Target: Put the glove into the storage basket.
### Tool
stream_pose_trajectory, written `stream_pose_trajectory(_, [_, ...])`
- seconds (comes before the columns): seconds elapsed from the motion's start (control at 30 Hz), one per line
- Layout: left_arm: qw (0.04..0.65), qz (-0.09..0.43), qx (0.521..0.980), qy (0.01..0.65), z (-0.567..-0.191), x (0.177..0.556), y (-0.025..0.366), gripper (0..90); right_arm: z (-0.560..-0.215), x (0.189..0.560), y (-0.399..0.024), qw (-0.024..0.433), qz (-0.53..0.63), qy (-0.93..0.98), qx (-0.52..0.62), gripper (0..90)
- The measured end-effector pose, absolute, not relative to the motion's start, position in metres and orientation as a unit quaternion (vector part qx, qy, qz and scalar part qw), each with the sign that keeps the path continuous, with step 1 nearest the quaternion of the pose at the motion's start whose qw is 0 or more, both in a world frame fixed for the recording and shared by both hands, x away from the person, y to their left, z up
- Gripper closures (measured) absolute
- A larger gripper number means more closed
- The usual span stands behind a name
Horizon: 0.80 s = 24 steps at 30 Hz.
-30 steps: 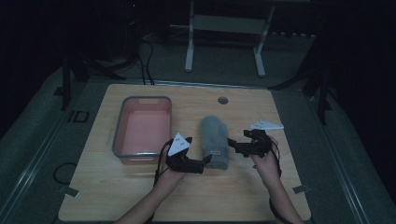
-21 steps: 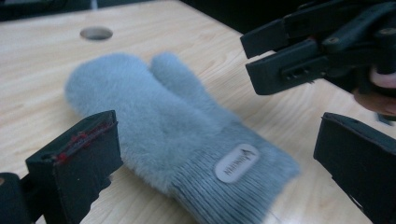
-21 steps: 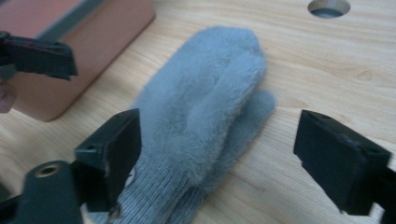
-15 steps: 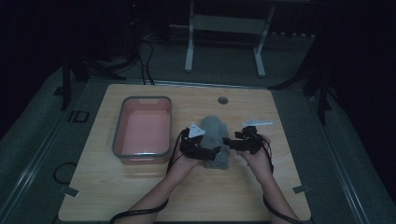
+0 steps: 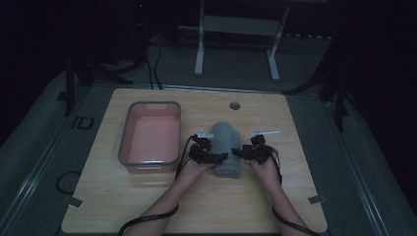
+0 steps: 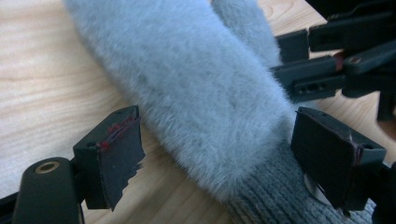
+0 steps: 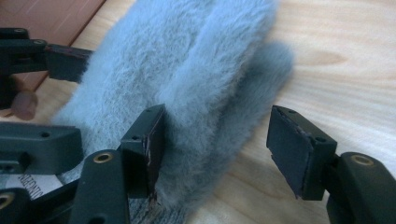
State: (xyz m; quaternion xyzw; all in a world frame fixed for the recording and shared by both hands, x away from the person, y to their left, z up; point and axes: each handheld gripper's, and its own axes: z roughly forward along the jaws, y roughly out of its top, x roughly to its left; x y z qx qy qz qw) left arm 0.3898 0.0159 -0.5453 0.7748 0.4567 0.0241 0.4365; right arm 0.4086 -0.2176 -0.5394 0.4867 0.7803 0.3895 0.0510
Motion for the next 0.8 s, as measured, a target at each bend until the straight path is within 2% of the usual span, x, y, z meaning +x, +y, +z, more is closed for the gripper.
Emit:
stream_pose_trajectory(0.27, [0.441,-0.004,0.775,0.453,-0.556,0.397,0.015,16.1,-0.549,0.410,-0.220,0.021,0.392,0.780,0.487,42.9])
stream_pose_trajectory(0.37, [0.447,-0.027,0.772,0.451,-0.560,0.401,0.015,16.8,-0.552,0.411,-0.221,0.010,0.402,0.785,0.472,52.7])
stream_pose_trajectory(0.6, [0.482,-0.081,0.759,0.430,-0.568,0.405,0.019,41.5,-0.553,0.409,-0.220,-0.008,0.407,0.783,0.471,69.1])
stream_pose_trajectory(0.8, [0.480,-0.040,0.776,0.407,-0.560,0.399,0.013,64.0,-0.550,0.404,-0.214,0.021,0.399,0.786,0.472,76.3])
